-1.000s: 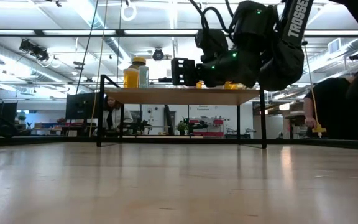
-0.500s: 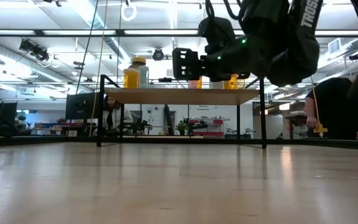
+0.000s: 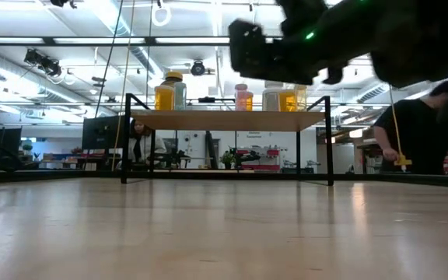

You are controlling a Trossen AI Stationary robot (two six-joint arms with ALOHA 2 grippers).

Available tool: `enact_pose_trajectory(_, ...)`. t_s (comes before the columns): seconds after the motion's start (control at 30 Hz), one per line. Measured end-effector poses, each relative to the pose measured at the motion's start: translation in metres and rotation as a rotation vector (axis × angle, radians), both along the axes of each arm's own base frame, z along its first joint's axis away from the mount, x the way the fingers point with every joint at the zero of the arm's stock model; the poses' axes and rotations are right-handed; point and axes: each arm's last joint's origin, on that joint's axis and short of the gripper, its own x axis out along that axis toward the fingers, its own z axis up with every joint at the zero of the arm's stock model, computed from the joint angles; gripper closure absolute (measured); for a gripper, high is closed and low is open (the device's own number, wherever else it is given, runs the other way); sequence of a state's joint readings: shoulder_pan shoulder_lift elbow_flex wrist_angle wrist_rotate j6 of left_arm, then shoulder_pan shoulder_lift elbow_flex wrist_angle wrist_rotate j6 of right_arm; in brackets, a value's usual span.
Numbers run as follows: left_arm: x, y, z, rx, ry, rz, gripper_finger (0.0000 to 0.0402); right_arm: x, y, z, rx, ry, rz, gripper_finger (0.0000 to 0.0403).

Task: Pick and place medicine bottles onto shelf by color
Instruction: Put the small white pill bottle on the shelf

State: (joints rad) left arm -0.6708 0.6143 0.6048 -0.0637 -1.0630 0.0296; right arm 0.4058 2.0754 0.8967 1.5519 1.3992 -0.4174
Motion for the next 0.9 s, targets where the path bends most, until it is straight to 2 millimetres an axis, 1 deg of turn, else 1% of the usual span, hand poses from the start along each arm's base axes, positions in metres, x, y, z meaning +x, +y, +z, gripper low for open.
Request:
enact_pose_trajectory(0.17,0.000,-0.001,-0.001,-0.064,-0.018,-0.026,0.0118,-0.017,0.039,-0.001,0.051,-0.045,0.080,0.0180)
enact_pose_trajectory(0.27,0.001,-0.004,-0.001,-0.125,-0.026,-0.137,0.0118,-0.023,0.056,-0.004,0.093,-0.103,0.167,0.0180)
enact_pose_trajectory(0.37,0.002,-0.007,-0.001,-0.181,-0.027,-0.244,0.0118,-0.022,0.068,-0.015,0.157,-0.147,0.322,0.0181)
enact_pose_trajectory(0.5,0.004,-0.011,-0.004,-0.231,-0.009,-0.309,0.0118,-0.018,0.071,-0.037,0.361,-0.156,0.524,0.0184)
enact_pose_trajectory(0.57,0.007,-0.014,-0.007,-0.241,0.009,-0.322,0.0118,-0.015,0.071,-0.046,0.462,-0.113,0.593,0.0186)
enact_pose_trajectory(0.63,0.009,-0.016,-0.009,-0.236,0.023,-0.329,0.0118,-0.009,0.071,-0.050,0.530,-0.048,0.654,0.0186)
enact_pose_trajectory(0.77,0.013,-0.019,-0.011,-0.222,0.034,-0.330,0.0118,0.005,0.076,-0.047,0.617,0.082,0.758,0.0186)
enact_pose_trajectory(0.83,0.013,-0.019,-0.010,-0.213,0.032,-0.331,0.0118,0.010,0.076,-0.044,0.690,0.211,0.794,0.0186)
enact_pose_trajectory(0.9,0.013,-0.019,-0.009,-0.197,0.028,-0.333,0.0118,0.012,0.074,-0.039,0.812,0.378,0.789,0.0186)
